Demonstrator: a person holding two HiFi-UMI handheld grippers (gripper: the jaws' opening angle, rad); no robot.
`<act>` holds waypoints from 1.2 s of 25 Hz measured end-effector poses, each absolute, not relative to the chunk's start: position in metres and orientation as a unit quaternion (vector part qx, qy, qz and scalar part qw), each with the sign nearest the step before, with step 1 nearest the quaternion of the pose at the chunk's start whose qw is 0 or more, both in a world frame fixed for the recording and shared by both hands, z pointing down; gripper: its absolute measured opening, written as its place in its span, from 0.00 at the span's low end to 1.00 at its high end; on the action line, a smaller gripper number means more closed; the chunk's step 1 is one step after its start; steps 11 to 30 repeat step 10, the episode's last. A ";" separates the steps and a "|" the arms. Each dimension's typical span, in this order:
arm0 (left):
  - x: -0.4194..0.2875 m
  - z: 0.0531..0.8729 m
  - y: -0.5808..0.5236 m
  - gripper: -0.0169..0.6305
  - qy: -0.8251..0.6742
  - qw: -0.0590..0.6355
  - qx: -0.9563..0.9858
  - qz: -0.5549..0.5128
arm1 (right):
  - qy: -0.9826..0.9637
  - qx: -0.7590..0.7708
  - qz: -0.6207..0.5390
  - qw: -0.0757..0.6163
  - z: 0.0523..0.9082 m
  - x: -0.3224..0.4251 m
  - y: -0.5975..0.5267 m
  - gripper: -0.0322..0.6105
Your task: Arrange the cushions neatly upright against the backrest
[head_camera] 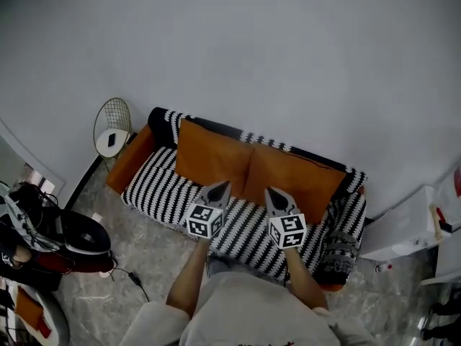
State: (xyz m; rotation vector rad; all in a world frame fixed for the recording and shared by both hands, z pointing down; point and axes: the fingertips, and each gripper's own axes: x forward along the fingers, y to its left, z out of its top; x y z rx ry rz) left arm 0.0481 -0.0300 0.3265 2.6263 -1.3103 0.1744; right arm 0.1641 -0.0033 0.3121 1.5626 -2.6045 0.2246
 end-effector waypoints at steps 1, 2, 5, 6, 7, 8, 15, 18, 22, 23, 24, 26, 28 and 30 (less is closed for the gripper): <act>0.047 0.327 -0.031 0.07 -0.443 0.101 0.889 0.059 | -0.855 0.511 0.074 0.049 0.312 0.162 -0.005 0.09; 0.047 0.327 -0.032 0.07 -0.443 0.101 0.889 0.061 | -0.856 0.509 0.075 0.050 0.312 0.160 -0.006 0.09; 0.048 0.325 -0.035 0.07 -0.443 0.100 0.889 0.063 | -0.857 0.507 0.077 0.053 0.313 0.161 -0.009 0.09; 0.049 0.323 -0.037 0.07 -0.443 0.100 0.889 0.063 | -0.857 0.507 0.078 0.053 0.312 0.162 -0.011 0.09; 0.049 0.322 -0.039 0.07 -0.443 0.100 0.888 0.063 | -0.857 0.507 0.078 0.054 0.311 0.163 -0.013 0.09; 0.050 0.321 -0.041 0.07 -0.444 0.101 0.888 0.063 | -0.857 0.507 0.078 0.054 0.311 0.163 -0.016 0.09; 0.050 0.320 -0.047 0.07 -0.445 0.101 0.888 0.065 | -0.857 0.506 0.079 0.055 0.310 0.163 -0.022 0.09; 0.050 0.320 -0.047 0.07 -0.445 0.101 0.888 0.065 | -0.857 0.506 0.079 0.055 0.310 0.163 -0.022 0.09; 0.050 0.320 -0.047 0.07 -0.445 0.101 0.888 0.065 | -0.857 0.506 0.079 0.055 0.310 0.163 -0.022 0.09; 0.050 0.320 -0.047 0.07 -0.445 0.101 0.888 0.065 | -0.857 0.506 0.079 0.055 0.310 0.163 -0.022 0.09; 0.050 0.320 -0.047 0.07 -0.445 0.101 0.888 0.065 | -0.857 0.506 0.079 0.055 0.310 0.163 -0.022 0.09; 0.050 0.320 -0.047 0.07 -0.445 0.101 0.888 0.065 | -0.857 0.506 0.079 0.055 0.310 0.163 -0.022 0.09; 0.050 0.320 -0.047 0.07 -0.445 0.101 0.888 0.065 | -0.857 0.506 0.079 0.055 0.310 0.163 -0.022 0.09; 0.050 0.320 -0.047 0.07 -0.445 0.101 0.888 0.065 | -0.857 0.506 0.079 0.055 0.310 0.163 -0.022 0.09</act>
